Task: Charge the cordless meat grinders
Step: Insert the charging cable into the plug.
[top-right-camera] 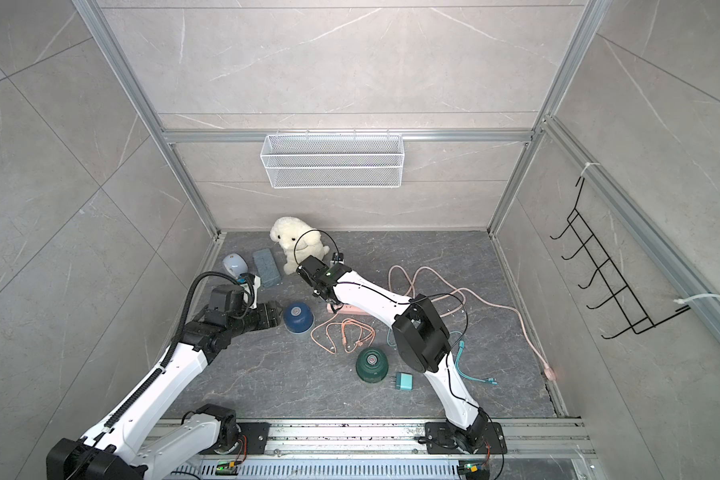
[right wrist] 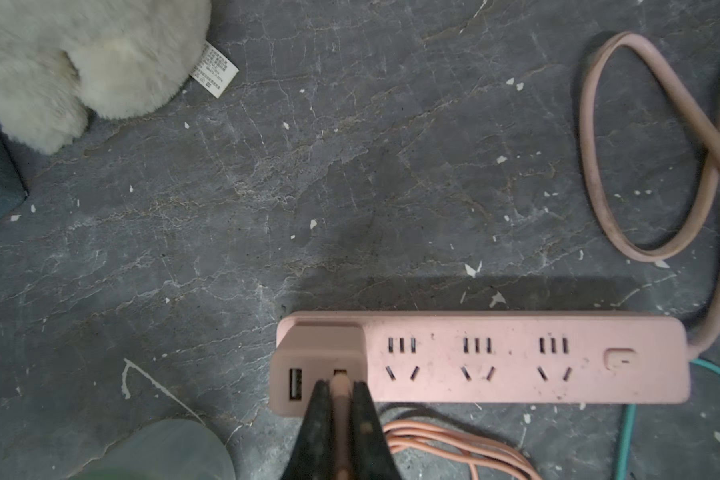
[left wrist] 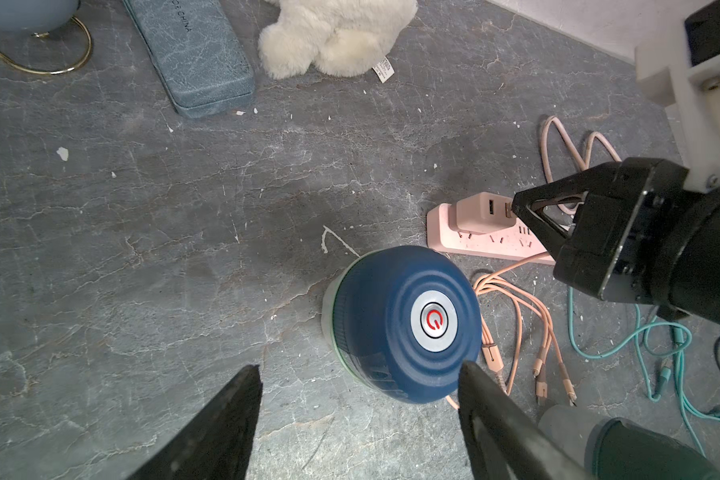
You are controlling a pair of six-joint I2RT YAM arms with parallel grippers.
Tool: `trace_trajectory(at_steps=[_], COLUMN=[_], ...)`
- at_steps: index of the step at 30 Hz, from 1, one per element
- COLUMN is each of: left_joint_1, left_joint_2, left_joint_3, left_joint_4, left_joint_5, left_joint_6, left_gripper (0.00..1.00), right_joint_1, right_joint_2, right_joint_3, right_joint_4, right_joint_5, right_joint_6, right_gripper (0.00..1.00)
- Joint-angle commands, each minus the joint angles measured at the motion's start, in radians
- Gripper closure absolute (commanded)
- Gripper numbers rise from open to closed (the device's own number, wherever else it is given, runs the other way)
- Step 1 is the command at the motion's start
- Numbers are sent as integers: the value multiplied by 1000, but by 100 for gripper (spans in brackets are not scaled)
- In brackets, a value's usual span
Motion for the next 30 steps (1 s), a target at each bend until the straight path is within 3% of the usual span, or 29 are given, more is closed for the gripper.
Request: trace_trajectory(at_steps=[1, 4, 7, 14, 23, 30], left_joint_1=[3, 3, 3, 3, 3, 3], left_joint_2=[-12, -16, -18, -30, -43, -25], left_joint_3=[-5, -7, -4, 2, 19, 36], left_joint_4=[27, 28, 20, -7, -36, -42], left_joint_5=[7, 6, 1, -27, -29, -1], left_joint_6=[-3, -2, -1, 4, 5, -9], left_gripper=[23, 23, 23, 23, 22, 19], right_joint_1=[18, -7, -12, 12, -10, -47], right_joint_2=[123, 230, 315, 180, 122, 14], right_joint_3=[15, 172, 272, -80, 61, 99], right_joint_4=[-169, -290, -363, -93, -159, -144], right_joint_5=[-186, -258, -243, -296, -251, -253], right_joint_6=[-41, -102, -128, -33, -113, -171], right_gripper=[100, 100, 100, 100, 99, 64])
